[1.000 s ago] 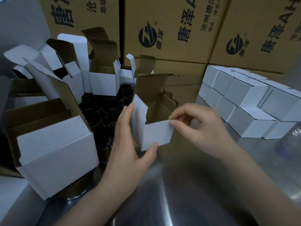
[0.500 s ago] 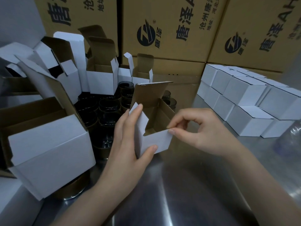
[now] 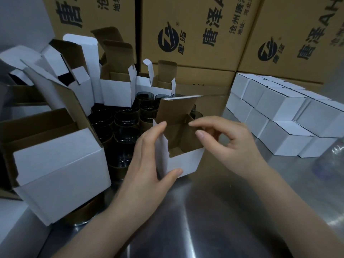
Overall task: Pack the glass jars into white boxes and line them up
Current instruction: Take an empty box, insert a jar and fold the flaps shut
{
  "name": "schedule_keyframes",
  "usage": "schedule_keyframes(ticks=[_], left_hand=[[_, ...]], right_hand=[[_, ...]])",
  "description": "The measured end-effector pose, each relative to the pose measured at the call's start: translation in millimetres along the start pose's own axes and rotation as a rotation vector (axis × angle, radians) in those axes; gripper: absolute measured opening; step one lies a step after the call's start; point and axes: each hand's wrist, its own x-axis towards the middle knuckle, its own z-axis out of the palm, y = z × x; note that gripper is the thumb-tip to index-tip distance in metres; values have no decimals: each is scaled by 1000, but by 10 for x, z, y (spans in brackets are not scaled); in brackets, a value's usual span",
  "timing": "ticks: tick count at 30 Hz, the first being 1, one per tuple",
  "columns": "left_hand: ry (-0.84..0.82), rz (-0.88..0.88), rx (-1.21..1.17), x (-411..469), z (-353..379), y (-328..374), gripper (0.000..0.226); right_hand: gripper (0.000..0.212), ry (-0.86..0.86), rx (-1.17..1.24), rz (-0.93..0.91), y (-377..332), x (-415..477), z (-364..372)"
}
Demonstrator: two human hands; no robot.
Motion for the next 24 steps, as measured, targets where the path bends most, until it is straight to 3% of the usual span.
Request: schedule_keyframes(ticks=[4,12,18,24], left_hand=[[-19,-33,-20,-6,25,-45,101],[12,-74,-93,1,67,-169,95],[22,-92,-53,0,78,-176,95],[17,-133,-9,-7,74,-163,90]], right_hand=[[12,15,28,149,96,-12,7],[37,39,316,499,146,40,20],[35,-125,555,763,229,77,-22],[32,-219,692,817,319,72,-8]])
